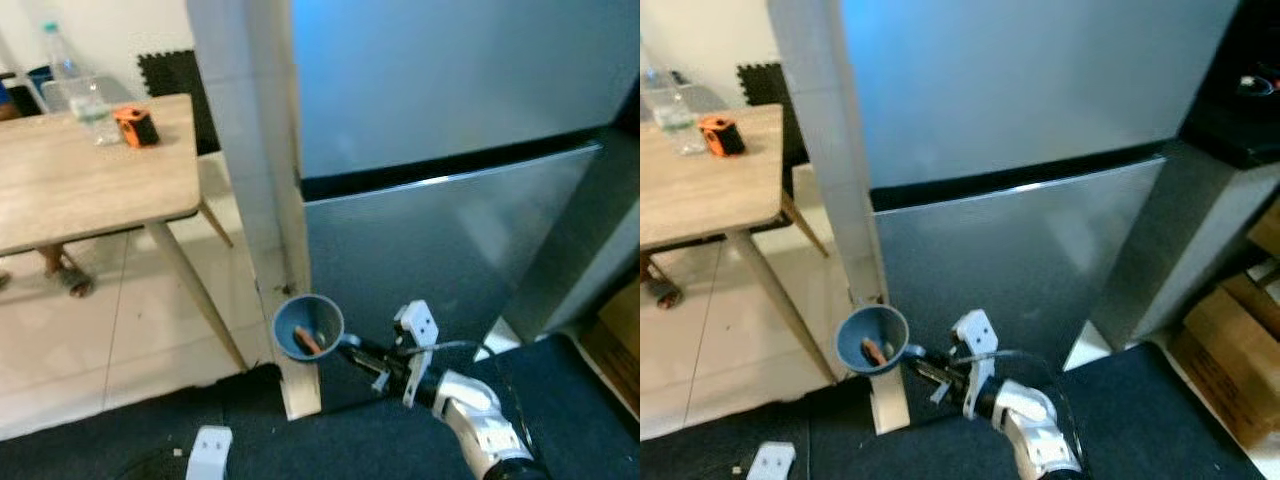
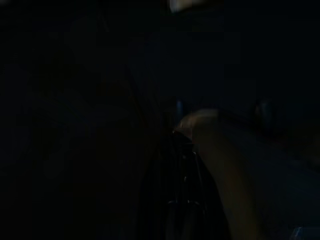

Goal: Restocking fridge

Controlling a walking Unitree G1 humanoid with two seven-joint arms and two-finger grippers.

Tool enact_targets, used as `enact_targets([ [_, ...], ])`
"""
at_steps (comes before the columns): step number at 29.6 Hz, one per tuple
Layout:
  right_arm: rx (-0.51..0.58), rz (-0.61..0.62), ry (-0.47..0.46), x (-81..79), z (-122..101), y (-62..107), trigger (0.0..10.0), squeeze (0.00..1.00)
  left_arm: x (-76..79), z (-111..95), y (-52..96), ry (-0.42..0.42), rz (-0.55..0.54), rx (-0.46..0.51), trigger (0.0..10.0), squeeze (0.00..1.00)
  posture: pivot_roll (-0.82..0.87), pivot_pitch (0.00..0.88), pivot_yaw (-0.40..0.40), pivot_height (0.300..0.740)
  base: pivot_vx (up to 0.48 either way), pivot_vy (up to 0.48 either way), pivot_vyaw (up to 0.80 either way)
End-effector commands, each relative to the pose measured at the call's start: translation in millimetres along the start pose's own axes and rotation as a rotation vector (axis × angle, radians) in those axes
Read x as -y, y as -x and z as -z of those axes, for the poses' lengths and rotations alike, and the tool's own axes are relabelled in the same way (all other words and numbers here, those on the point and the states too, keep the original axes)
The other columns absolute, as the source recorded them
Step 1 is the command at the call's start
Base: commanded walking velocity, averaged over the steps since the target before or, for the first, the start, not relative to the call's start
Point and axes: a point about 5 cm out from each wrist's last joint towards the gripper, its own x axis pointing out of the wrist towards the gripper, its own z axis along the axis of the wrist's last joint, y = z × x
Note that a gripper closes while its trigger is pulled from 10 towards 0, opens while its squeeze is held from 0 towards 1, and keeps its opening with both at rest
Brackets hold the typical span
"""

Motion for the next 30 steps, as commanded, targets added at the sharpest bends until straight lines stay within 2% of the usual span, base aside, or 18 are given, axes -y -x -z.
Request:
enact_targets([
  [1,0.001,-0.020,-0.002,-4.1,0,-3.2,10.0,0.00,-13.3,-16,-0.1,0.027,-0.044,0.060,10.0,0.00,-0.04,0.055,-0.007,0.740,0.000,0.000,0.00],
  [2,0.000,-0.022,-0.001,-4.3,0,-3.1,10.0,0.00,-17.3,-26,-0.6,0.037,-0.057,0.092,10.0,0.00,-0.04,0.062,-0.004,0.740,0.000,0.000,0.00],
  [3,0.000,-0.023,-0.001,-4.6,0,-2.9,10.0,0.00,-22.2,-38,-0.7,0.053,-0.068,0.131,10.0,0.14,-0.05,0.063,-0.003,0.740,0.000,0.000,0.00],
  [4,-0.001,-0.023,-0.001,-4.9,0,-2.7,10.0,0.00,-25.3,-45,-0.6,0.064,-0.075,0.156,10.0,0.14,-0.05,0.063,-0.003,0.740,0.000,0.000,0.00],
  [5,-0.001,-0.023,-0.001,-4.9,0,-2.5,10.0,0.00,-29.7,-56,-0.1,0.083,-0.083,0.193,10.0,1.00,-0.05,0.063,-0.003,0.740,0.000,0.000,0.00],
  [6,-0.001,-0.023,-0.001,-4.9,0,-2.5,10.0,0.00,-29.7,-56,-0.1,0.083,-0.083,0.193,10.0,1.00,-0.05,0.063,-0.003,0.740,0.000,0.000,0.00],
  [11,-0.002,-0.022,-0.001,-5.4,0,-0.2,10.0,0.00,-49.3,-111,7.0,0.123,-0.092,0.385,10.0,1.00,-0.05,0.079,-0.002,0.740,0.000,0.000,0.00],
  [17,-0.008,-0.010,-0.005,-5.1,2,6.9,10.0,0.00,-75.3,-169,27.5,0.086,-0.036,0.573,10.0,1.00,-0.07,0.130,0.014,0.740,0.000,0.000,0.00],
  [19,-0.014,0.000,-0.009,-4.2,3,10.2,10.0,0.00,-81.1,-182,34.0,0.077,-0.009,0.614,10.0,1.00,-0.07,0.142,0.018,0.740,0.000,0.000,0.00],
  [21,-0.014,0.000,-0.009,-4.2,3,10.2,10.0,0.00,-81.1,-182,34.0,0.077,-0.009,0.614,10.0,1.00,-0.07,0.142,0.018,0.740,0.000,0.000,0.00],
  [22,-0.023,0.008,-0.014,-2.8,5,16.0,10.0,0.00,-86.7,-193,40.7,0.071,0.020,0.653,10.0,1.00,-0.06,0.156,0.022,0.740,0.000,0.000,0.00],
  [23,-0.053,0.051,-0.021,6.9,10,32.3,10.0,0.00,-92.5,-212,52.8,0.051,0.102,0.722,10.0,1.00,-0.05,0.189,0.027,0.740,0.000,0.000,0.00],
  [24,-0.053,0.051,-0.021,6.9,10,32.3,10.0,0.00,-92.5,-212,52.8,0.051,0.102,0.722,10.0,1.00,-0.05,0.189,0.027,0.740,0.000,0.000,0.00],
  [25,-0.074,0.082,-0.027,15.6,13,49.7,10.0,0.00,-94.5,-230,64.8,0.008,0.197,0.780,10.0,1.00,-0.04,0.200,0.031,0.740,0.000,0.000,0.00],
  [26,-0.074,0.082,-0.027,15.6,13,49.7,10.0,0.00,-94.5,-230,64.8,0.008,0.197,0.780,10.0,1.00,-0.04,0.200,0.031,0.740,0.000,0.000,0.00],
  [28,-0.118,0.077,-0.024,21.2,14,75.1,10.0,0.00,-89.6,-255,83.9,-0.105,0.392,0.844,10.0,1.00,-0.05,0.219,0.039,0.740,0.000,0.000,0.00],
  [29,-0.118,0.077,-0.024,21.2,14,75.1,10.0,0.00,-89.6,-255,83.9,-0.105,0.392,0.844,10.0,1.00,-0.05,0.219,0.039,0.740,0.000,0.000,0.00],
  [30,-0.147,0.037,-0.024,17.9,15,80.8,10.0,0.00,-84.2,-264,89.1,-0.151,0.474,0.842,10.0,1.00,-0.05,0.228,0.040,0.740,0.000,0.000,0.00],
])
